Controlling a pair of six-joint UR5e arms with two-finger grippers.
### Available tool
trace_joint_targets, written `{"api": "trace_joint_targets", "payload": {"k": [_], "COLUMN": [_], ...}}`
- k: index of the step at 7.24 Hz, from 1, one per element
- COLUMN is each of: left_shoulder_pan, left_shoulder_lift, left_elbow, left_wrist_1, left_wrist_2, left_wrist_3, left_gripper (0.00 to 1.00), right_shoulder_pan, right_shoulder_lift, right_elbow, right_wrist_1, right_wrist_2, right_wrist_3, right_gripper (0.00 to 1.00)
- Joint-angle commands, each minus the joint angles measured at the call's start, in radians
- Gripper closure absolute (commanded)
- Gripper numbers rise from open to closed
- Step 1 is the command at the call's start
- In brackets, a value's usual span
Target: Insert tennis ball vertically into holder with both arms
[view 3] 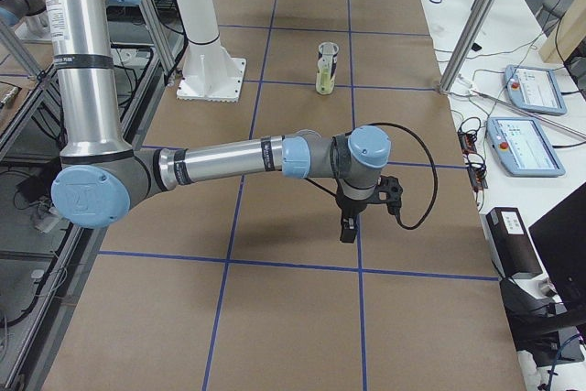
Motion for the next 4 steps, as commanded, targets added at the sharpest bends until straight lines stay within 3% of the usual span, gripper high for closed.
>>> {"api": "trace_joint_targets", "payload": {"k": [1, 4], "left_shoulder_pan": [-0.006, -0.004], "left_shoulder_lift": [0.04, 0.02], "left_elbow": [0.002, -0.001], "left_wrist_1": [-0.008, 0.022], "left_wrist_2": [0.0, -0.005], "left_wrist_3": [0.036, 0.019], "left_gripper": [0.0, 0.0], "right_shoulder_pan": [0.0, 0.0], "right_shoulder_lift": [-0.015, -0.015], "right_elbow": [0.006, 0.007], "right_wrist_1": [0.001, -0.001], "right_wrist_2": [-0.001, -0.008], "right_wrist_3": [-0.022, -0.02], "right_gripper": [0.01, 0.01]}}
